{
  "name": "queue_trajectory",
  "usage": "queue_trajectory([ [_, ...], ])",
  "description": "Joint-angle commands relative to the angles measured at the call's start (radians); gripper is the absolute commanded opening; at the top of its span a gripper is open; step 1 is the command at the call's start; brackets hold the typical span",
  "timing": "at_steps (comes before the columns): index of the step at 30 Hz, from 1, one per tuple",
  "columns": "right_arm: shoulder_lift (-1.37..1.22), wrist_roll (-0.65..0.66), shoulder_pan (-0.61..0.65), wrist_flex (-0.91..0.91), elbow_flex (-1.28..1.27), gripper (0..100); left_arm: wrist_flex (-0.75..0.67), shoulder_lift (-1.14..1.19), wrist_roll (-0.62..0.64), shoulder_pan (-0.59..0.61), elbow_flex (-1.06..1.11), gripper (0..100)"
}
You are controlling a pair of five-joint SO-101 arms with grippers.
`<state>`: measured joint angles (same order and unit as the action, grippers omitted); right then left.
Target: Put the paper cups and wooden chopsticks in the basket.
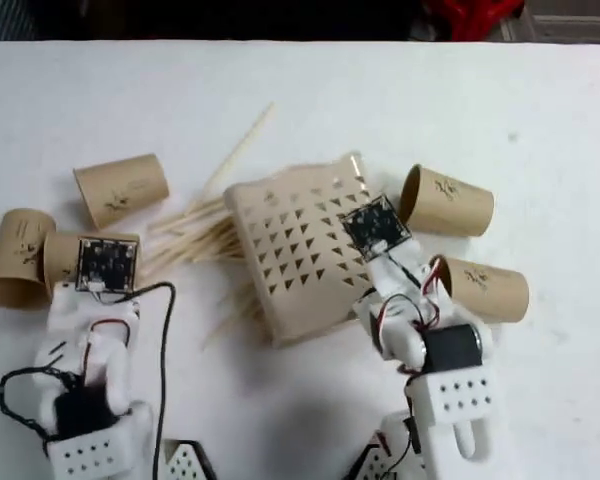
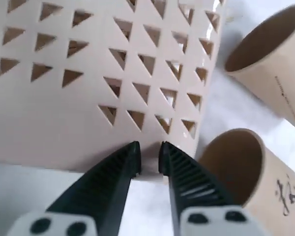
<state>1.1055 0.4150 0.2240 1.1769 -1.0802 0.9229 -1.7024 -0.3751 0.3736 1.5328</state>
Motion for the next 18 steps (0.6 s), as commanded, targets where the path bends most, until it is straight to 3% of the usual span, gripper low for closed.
queue_trajectory([
  [1, 0.111, 0.014, 0.038, 0.068, 0.032, 8.0, 0.104, 0.022, 0.034, -0.099, -0.230, 2],
  [6, 0.259, 0.075, 0.090, 0.125, -0.009, 8.0, 0.138, 0.300, 0.058, -0.211, -0.450, 2],
  [18, 0.254, 0.143, 0.087, -0.048, -0.249, 8.0, 0.141, 1.201, 0.209, -0.427, -1.217, 2],
])
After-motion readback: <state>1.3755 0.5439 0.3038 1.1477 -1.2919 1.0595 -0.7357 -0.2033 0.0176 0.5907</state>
